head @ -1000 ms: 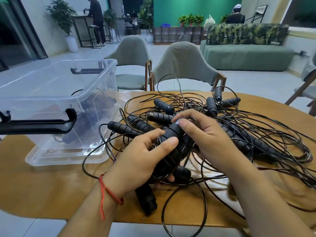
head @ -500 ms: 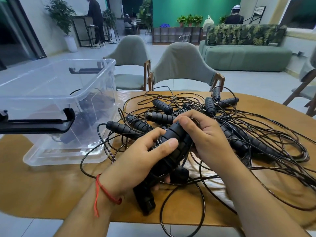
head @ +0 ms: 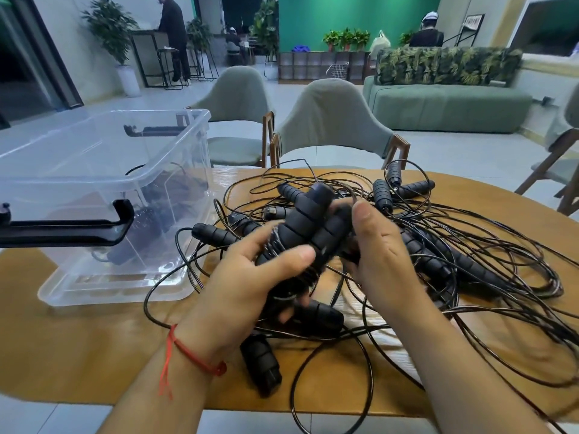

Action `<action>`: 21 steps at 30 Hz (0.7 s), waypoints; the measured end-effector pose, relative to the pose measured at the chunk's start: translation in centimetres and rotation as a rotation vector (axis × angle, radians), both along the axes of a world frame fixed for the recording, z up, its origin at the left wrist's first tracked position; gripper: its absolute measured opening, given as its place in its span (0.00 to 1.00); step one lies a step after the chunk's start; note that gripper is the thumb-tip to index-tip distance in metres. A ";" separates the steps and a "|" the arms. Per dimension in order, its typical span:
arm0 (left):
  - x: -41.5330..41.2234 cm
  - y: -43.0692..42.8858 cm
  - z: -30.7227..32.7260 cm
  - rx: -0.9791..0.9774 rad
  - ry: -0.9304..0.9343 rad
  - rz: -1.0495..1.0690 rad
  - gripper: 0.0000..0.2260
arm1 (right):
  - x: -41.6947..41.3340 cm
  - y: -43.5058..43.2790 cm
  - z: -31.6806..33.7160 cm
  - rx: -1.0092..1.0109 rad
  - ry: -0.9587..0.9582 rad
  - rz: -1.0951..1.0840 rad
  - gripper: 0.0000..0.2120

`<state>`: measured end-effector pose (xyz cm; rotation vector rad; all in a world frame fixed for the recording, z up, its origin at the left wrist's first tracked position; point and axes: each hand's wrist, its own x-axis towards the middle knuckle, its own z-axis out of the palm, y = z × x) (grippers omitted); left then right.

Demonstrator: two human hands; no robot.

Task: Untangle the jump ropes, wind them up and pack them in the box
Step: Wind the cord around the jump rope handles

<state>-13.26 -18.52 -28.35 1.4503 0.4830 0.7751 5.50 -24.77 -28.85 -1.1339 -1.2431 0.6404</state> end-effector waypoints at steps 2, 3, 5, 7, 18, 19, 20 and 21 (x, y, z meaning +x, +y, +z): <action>0.2 0.5 0.0 -0.067 -0.083 0.083 0.18 | -0.4 0.2 -0.2 -0.016 -0.082 0.025 0.20; 0.3 0.6 -0.1 -0.077 -0.094 0.131 0.18 | -0.6 0.4 -0.1 -0.030 -0.136 0.030 0.17; 0.7 0.7 -0.2 -0.092 -0.113 0.206 0.19 | -0.4 0.6 0.0 -0.088 -0.238 0.023 0.14; 0.7 0.8 -0.2 -0.118 -0.132 0.285 0.18 | 0.1 0.7 -0.1 -0.153 -0.401 -0.006 0.12; -0.5 2.0 -0.5 0.200 0.127 0.609 0.12 | 1.7 -1.4 2.4 -0.127 -0.866 -0.080 0.11; -0.8 2.2 -0.6 0.289 0.182 0.630 0.12 | 1.6 -1.6 2.7 -0.099 -0.889 -0.070 0.10; -0.9 2.1 -0.7 0.377 0.236 0.648 0.13 | 1.4 -1.7 2.9 -0.070 -0.904 -0.058 0.09; -0.8 1.9 -0.5 0.444 0.271 0.659 0.14 | 1.1 -1.8 3.0 -0.038 -0.910 -0.049 0.07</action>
